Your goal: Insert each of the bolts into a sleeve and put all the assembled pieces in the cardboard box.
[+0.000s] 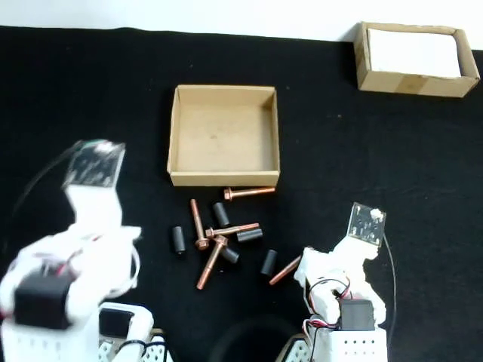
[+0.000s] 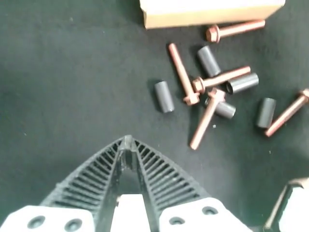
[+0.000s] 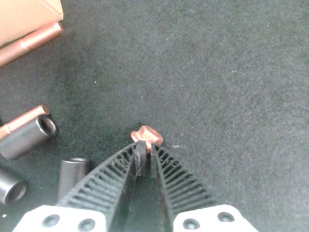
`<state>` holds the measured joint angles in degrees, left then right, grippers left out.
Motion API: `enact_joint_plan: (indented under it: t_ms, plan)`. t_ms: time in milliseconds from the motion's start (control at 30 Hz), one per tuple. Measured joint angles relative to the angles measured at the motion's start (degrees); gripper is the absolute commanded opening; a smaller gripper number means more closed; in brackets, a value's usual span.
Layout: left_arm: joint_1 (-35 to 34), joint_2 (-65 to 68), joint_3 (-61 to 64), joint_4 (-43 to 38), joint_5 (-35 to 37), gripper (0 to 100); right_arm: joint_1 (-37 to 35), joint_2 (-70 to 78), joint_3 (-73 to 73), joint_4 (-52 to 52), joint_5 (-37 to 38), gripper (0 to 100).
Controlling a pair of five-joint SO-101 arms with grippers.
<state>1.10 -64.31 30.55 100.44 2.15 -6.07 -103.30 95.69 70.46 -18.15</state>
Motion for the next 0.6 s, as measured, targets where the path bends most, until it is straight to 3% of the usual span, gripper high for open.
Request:
enact_joint_plan:
  t_ms: [600]
  plan:
    - [0.97, -6.77, 3.78, 0.62, 0.18, 1, -1.93, 0.35, -0.88, -5.89, 0.0, 2.3]
